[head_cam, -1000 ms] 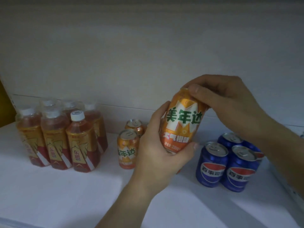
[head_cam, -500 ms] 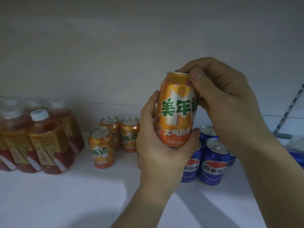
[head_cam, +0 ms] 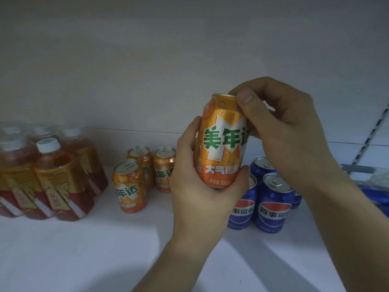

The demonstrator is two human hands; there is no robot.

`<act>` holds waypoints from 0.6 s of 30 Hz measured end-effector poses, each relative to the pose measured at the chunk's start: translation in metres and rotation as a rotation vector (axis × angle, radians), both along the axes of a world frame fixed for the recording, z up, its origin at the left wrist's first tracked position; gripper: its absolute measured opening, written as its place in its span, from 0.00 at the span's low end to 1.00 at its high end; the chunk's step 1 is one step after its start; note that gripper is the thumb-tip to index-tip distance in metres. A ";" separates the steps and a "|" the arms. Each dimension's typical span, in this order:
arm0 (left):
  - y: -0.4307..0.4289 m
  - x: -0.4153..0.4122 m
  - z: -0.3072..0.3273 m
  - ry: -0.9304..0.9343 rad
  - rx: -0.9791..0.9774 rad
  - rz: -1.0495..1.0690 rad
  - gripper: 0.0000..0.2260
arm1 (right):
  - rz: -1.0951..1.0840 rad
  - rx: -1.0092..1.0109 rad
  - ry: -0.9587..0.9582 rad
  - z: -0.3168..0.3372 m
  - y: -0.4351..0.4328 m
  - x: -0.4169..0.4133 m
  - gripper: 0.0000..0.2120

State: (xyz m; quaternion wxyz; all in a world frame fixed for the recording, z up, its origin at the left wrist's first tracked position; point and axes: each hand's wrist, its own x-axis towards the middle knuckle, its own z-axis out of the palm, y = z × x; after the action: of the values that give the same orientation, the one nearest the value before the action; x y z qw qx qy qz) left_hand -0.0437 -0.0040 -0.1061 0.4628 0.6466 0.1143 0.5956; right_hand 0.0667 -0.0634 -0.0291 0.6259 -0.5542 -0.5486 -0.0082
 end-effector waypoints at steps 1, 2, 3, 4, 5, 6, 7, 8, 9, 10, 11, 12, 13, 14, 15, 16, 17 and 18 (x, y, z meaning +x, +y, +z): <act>0.001 -0.001 0.000 0.005 -0.004 -0.002 0.41 | -0.003 0.000 0.011 -0.002 0.001 0.000 0.07; 0.001 -0.002 0.001 0.011 -0.005 -0.003 0.42 | 0.000 -0.003 0.030 -0.004 0.002 0.000 0.07; 0.001 -0.003 0.001 0.018 0.002 -0.001 0.42 | 0.013 -0.015 0.055 -0.006 0.004 0.000 0.07; 0.001 -0.004 0.001 0.031 0.017 0.007 0.42 | 0.039 -0.036 0.088 -0.007 0.004 -0.001 0.07; 0.000 -0.005 0.001 0.051 0.033 0.019 0.43 | 0.075 -0.057 0.128 -0.009 0.005 -0.002 0.09; -0.001 -0.006 0.001 0.072 0.041 0.025 0.44 | 0.115 -0.067 0.173 -0.010 0.006 -0.003 0.11; -0.001 -0.007 0.001 0.086 0.036 0.010 0.45 | 0.144 -0.058 0.209 -0.011 0.007 -0.005 0.11; -0.002 -0.007 0.002 0.094 0.013 -0.033 0.47 | 0.156 -0.031 0.244 -0.012 0.006 -0.006 0.11; -0.001 -0.008 0.002 0.090 -0.026 -0.105 0.49 | 0.156 0.010 0.286 -0.012 0.006 -0.006 0.10; -0.001 -0.010 0.003 0.078 -0.076 -0.200 0.48 | 0.151 0.057 0.346 -0.012 0.006 -0.005 0.11; 0.001 -0.012 0.004 0.073 -0.132 -0.310 0.45 | 0.148 0.097 0.408 -0.012 0.006 -0.004 0.11; 0.002 -0.013 0.005 0.089 -0.186 -0.422 0.40 | 0.154 0.121 0.456 -0.012 0.006 -0.003 0.12; 0.003 -0.014 0.007 0.123 -0.228 -0.510 0.35 | 0.164 0.126 0.487 -0.012 0.006 -0.002 0.12; 0.004 -0.015 0.007 0.151 -0.255 -0.556 0.30 | 0.177 0.121 0.513 -0.012 0.007 -0.001 0.12; 0.004 -0.015 0.006 0.159 -0.268 -0.559 0.27 | 0.191 0.113 0.539 -0.013 0.008 0.000 0.12; 0.004 -0.014 0.005 0.150 -0.270 -0.534 0.27 | 0.209 0.106 0.565 -0.013 0.008 0.000 0.12; 0.004 -0.013 0.004 0.135 -0.262 -0.501 0.28 | 0.224 0.099 0.577 -0.014 0.009 0.000 0.12; 0.002 -0.012 0.004 0.121 -0.251 -0.474 0.29 | 0.232 0.090 0.574 -0.014 0.009 0.000 0.13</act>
State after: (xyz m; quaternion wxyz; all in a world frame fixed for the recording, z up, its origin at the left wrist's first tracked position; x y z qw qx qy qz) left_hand -0.0553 -0.0017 -0.1023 0.6581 0.6273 0.0601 0.4120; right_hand 0.0668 -0.0540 -0.0431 0.7760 -0.4393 -0.4081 0.1956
